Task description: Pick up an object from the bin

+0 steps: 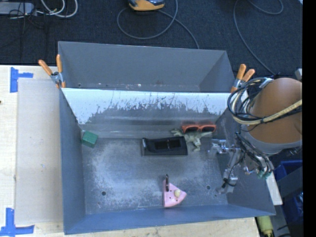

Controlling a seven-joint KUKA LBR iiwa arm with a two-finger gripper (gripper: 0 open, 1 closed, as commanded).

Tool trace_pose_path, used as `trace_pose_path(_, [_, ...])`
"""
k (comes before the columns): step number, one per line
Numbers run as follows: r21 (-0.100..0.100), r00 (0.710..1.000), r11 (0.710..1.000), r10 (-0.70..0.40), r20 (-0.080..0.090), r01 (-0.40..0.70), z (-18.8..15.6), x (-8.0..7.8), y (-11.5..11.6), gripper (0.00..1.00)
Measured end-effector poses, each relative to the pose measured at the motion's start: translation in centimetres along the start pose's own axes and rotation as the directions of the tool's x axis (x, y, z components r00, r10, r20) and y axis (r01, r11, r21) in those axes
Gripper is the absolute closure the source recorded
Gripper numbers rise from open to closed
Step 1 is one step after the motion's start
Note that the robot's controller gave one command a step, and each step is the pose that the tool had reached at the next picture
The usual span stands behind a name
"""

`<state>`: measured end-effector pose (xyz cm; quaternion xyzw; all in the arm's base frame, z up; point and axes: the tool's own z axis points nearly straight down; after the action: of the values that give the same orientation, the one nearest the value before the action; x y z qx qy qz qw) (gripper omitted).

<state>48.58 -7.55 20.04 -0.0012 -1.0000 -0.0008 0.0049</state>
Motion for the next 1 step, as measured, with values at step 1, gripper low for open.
trace_pose_path(1, [0.001,1.0,1.0,-0.003,0.008,0.003,-0.43,-0.15,0.02,0.0])
